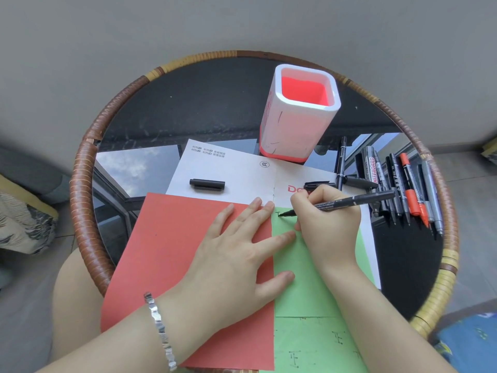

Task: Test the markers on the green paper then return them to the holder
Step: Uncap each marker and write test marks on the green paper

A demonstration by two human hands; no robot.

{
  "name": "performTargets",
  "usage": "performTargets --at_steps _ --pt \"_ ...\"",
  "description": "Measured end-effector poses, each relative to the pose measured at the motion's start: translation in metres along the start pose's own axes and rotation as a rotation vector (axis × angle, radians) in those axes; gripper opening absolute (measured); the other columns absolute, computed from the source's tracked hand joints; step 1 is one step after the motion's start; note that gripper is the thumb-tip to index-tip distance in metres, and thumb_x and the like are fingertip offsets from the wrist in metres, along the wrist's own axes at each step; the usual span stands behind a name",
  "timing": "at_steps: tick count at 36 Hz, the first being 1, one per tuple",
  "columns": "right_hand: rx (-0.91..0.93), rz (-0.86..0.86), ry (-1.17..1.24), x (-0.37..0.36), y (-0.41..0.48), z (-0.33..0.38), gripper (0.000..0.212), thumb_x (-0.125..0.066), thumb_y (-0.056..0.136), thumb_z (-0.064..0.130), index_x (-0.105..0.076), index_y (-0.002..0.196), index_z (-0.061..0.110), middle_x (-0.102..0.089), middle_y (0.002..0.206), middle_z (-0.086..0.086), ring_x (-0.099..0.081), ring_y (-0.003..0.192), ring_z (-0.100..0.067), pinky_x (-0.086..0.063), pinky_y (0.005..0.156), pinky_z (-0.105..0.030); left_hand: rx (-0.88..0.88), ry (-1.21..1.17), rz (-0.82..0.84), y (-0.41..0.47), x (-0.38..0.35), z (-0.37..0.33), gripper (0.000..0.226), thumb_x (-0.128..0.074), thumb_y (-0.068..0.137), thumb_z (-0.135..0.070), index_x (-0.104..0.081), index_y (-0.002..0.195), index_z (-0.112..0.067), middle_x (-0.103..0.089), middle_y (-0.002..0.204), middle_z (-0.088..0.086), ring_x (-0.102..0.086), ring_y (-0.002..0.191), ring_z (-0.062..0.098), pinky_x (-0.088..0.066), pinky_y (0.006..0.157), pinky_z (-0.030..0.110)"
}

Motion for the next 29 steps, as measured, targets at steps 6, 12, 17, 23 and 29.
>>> performTargets --at_steps 6,12,17,23,29 --pt "0.003 -0.016 -0.007 -0.0003 -0.0005 0.0013 0.027 -0.054 0.065 0.014 -0.040 0.046 0.001 -0.049 0.045 -0.023 -0.044 0.042 -0.012 -0.041 0.055 -0.022 0.001 -0.007 -0.002 0.0009 -0.0002 0.0001 0.050 -0.043 0.074 -0.060 -0.058 0.117 -0.041 -0.047 0.140 0.005 -0.036 0.133 0.019 -0.017 0.104 0.041" --pt "0.012 0.017 0.003 0.0005 -0.0005 0.0025 0.032 -0.059 0.073 0.000 -0.042 0.045 0.001 -0.047 0.042 -0.013 -0.045 0.040 -0.003 -0.041 0.056 -0.019 0.001 -0.005 -0.004 0.0006 -0.0002 0.0003 0.050 -0.043 0.073 -0.060 -0.058 0.118 -0.041 -0.047 0.140 0.005 -0.036 0.133 0.019 -0.018 0.104 0.041" --pt "0.007 0.026 0.034 -0.0016 -0.0004 0.0000 0.033 -0.058 0.069 0.009 -0.041 0.041 0.013 -0.047 0.038 0.001 -0.046 0.040 -0.003 -0.041 0.056 -0.021 -0.003 -0.002 -0.012 0.0005 -0.0001 0.0002 0.050 -0.043 0.073 -0.059 -0.057 0.117 -0.040 -0.048 0.139 0.006 -0.037 0.133 0.019 -0.017 0.105 0.041" --pt "-0.003 0.016 0.029 -0.0001 -0.0009 0.0023 0.029 -0.056 0.065 0.011 -0.041 0.041 0.010 -0.046 0.039 -0.009 -0.042 0.040 -0.006 -0.042 0.054 -0.021 -0.001 -0.002 -0.006 0.0006 -0.0005 0.0001 0.050 -0.042 0.074 -0.060 -0.057 0.118 -0.041 -0.047 0.140 0.005 -0.036 0.133 0.019 -0.017 0.105 0.041" --pt "-0.005 0.027 0.033 -0.0003 -0.0007 0.0024 0.028 -0.055 0.064 0.014 -0.039 0.041 0.010 -0.045 0.040 -0.011 -0.039 0.040 -0.006 -0.039 0.053 -0.019 -0.001 -0.006 -0.013 0.0006 -0.0004 -0.0001 0.050 -0.043 0.073 -0.060 -0.056 0.118 -0.041 -0.048 0.139 0.005 -0.037 0.133 0.019 -0.018 0.105 0.041"
Point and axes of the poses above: each hand's wrist, its own y-axis towards the middle knuckle, its own x-axis out of the back of the hand, z = x × y, the point moved 1 cm from there along y, towards the middle knuckle
